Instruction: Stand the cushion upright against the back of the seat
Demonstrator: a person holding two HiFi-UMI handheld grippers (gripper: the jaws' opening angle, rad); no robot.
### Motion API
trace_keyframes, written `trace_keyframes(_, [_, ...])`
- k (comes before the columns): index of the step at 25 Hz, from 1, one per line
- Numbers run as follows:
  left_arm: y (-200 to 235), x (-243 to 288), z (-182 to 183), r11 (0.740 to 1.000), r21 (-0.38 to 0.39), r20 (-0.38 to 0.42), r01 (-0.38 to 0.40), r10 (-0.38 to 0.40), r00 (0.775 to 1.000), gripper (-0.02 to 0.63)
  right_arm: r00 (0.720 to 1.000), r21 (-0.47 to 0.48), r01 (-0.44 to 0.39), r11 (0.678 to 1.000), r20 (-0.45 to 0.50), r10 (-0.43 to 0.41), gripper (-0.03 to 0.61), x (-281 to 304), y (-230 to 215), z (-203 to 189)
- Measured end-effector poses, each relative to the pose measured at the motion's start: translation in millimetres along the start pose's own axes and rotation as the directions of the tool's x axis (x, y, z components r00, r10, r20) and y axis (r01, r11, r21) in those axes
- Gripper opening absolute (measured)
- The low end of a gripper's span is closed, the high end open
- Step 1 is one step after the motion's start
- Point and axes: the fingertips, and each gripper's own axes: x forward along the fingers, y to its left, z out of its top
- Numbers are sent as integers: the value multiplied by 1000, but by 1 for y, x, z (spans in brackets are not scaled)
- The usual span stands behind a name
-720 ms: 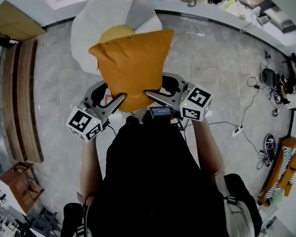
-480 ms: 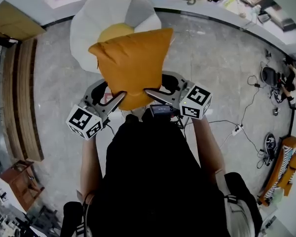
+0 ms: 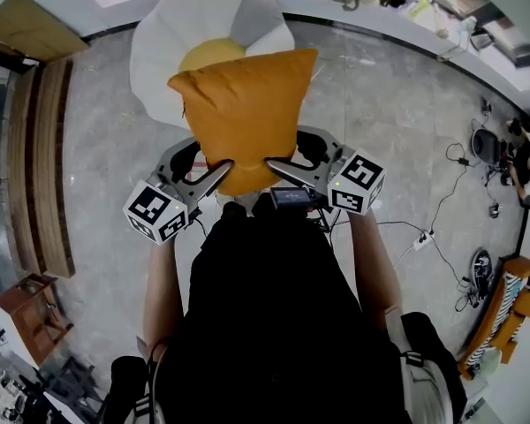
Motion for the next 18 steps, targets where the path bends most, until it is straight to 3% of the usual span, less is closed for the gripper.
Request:
trace_keyframes(10, [-23,40,-16,999,8,-90,-49,50,995,276,995,-30,-6,1000,-96,3,298,-36,-24,-22])
trace_keyframes(18, [-23,50,-8,998,15,-91,-60,62,994,276,994,-65,-5,998,-112,-2,299,-41,-32,-13])
